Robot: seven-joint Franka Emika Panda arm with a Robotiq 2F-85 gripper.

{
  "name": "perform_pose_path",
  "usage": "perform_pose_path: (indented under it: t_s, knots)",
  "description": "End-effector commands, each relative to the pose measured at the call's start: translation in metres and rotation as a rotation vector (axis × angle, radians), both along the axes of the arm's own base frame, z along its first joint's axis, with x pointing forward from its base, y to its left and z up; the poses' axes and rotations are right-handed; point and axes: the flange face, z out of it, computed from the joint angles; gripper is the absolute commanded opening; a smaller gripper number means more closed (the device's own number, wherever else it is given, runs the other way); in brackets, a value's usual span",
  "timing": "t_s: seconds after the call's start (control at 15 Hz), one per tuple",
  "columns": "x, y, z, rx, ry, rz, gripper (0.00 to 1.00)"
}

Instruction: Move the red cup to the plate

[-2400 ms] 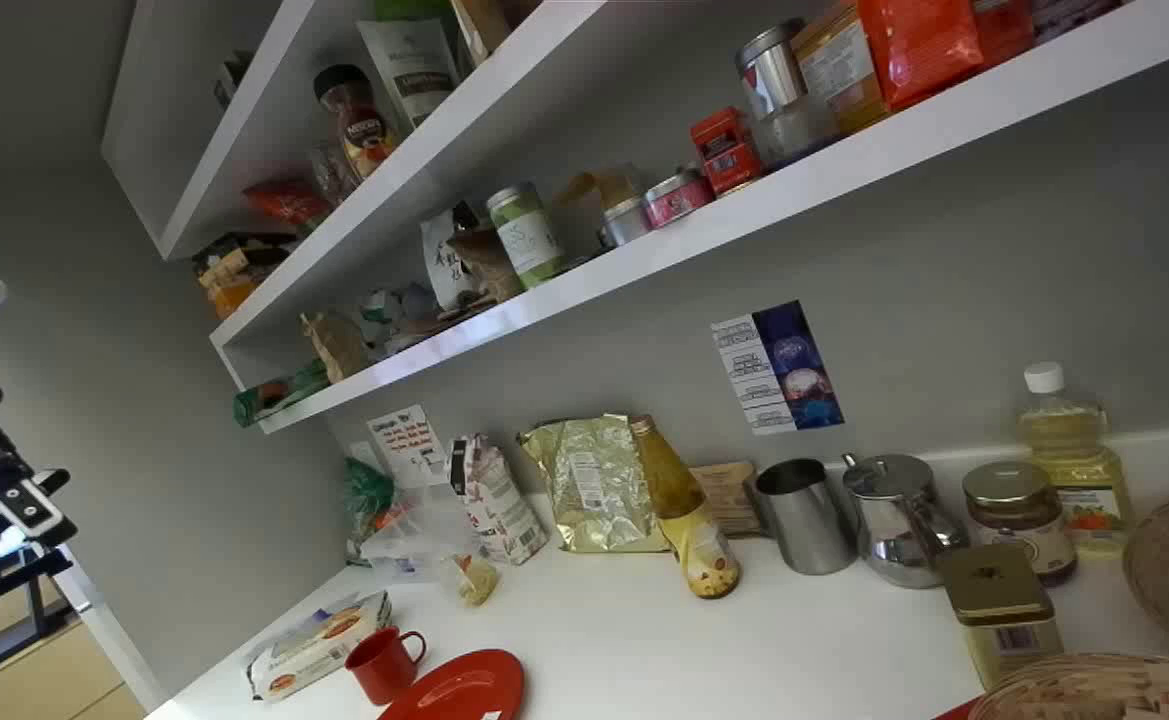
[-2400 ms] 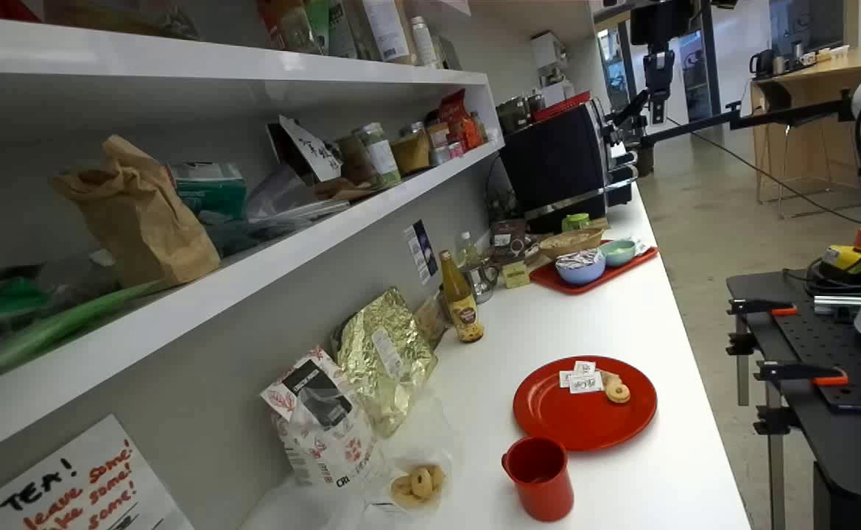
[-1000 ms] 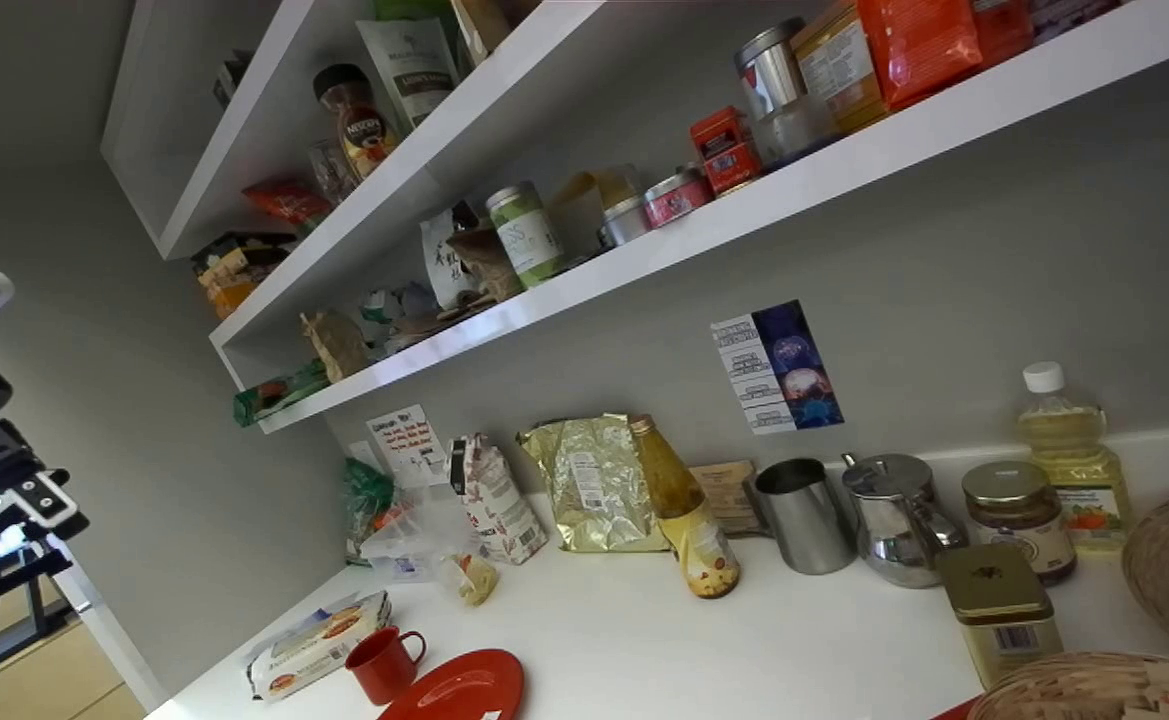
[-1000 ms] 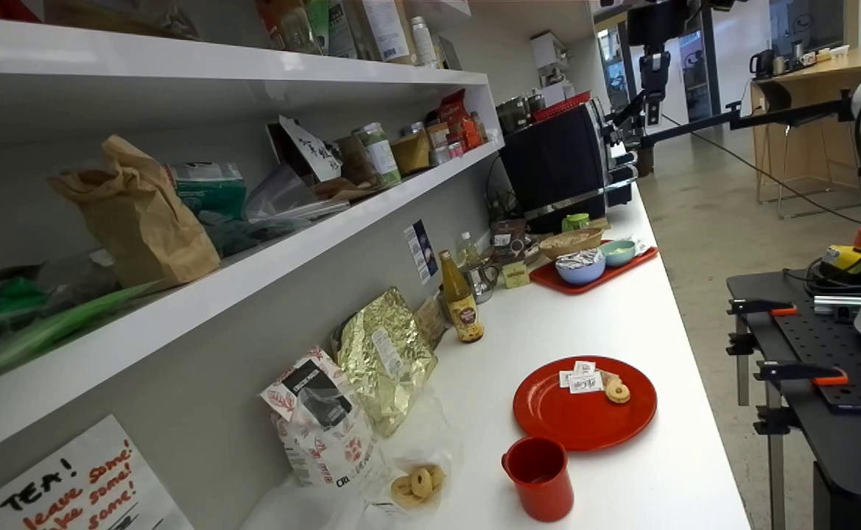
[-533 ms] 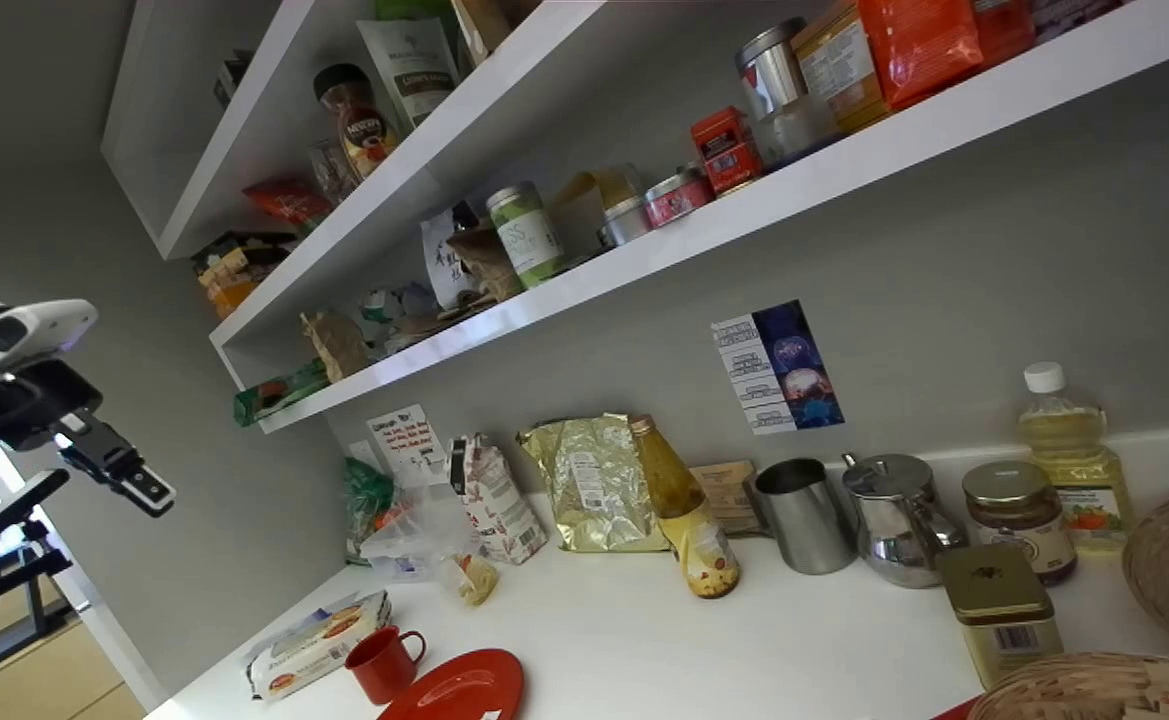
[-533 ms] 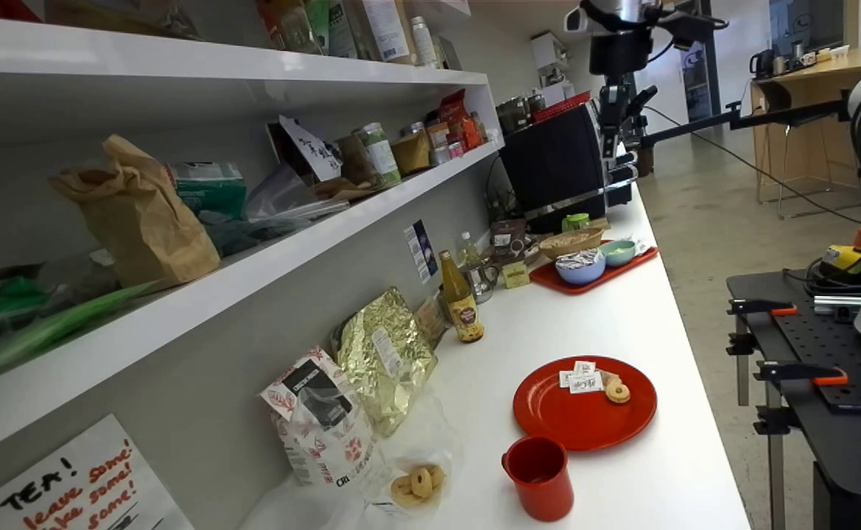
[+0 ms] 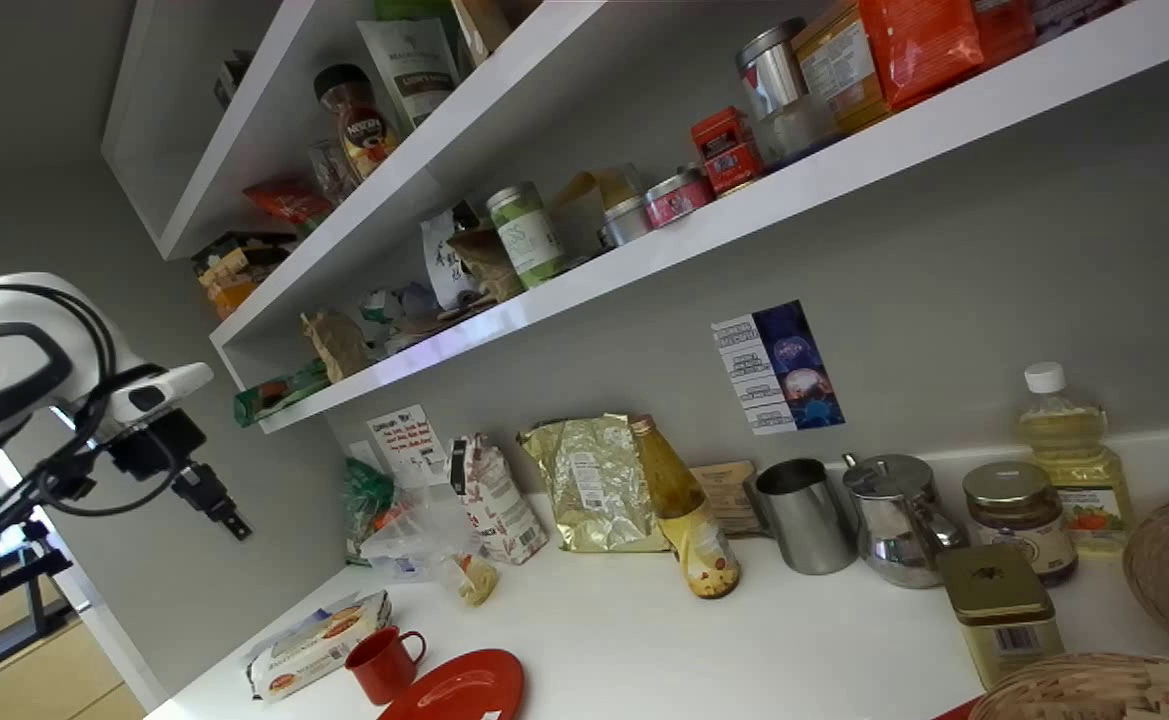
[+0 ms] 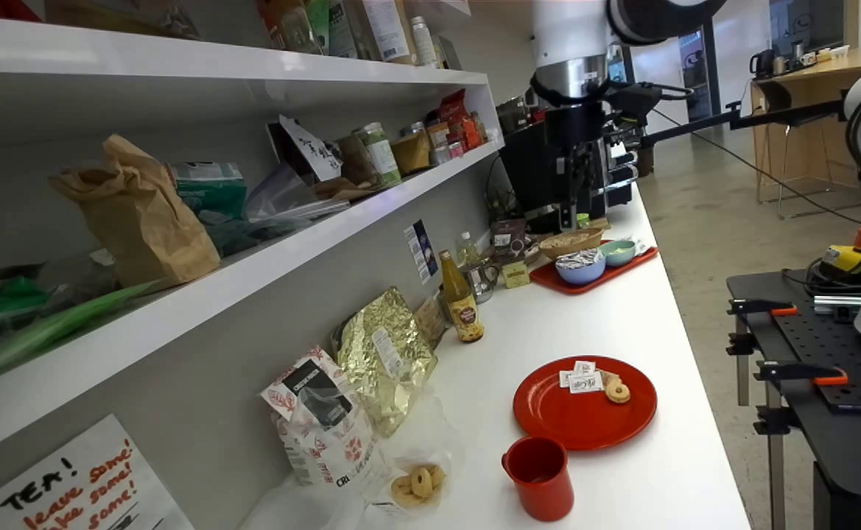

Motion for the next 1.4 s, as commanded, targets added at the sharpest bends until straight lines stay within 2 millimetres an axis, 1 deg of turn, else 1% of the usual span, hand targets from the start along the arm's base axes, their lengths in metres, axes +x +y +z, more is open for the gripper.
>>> perform_pose_path:
  t_s: [0.0,0.27,0.67,1.0,1.13,1.33]
  knots:
    - [0.046,0.020,-0.023,0.047,0.061,-0.103,1.00]
    - [0.078,0.037,-0.048,0.071,0.113,-0.188,1.00]
    - [0.105,0.075,-0.112,0.011,0.193,-0.293,1.00]
    - [0.129,0.100,-0.157,-0.048,0.240,-0.333,1.00]
    - [0.140,0.109,-0.169,-0.047,0.263,-0.342,1.00]
    - [0.158,0.117,-0.177,-0.038,0.280,-0.345,1.00]
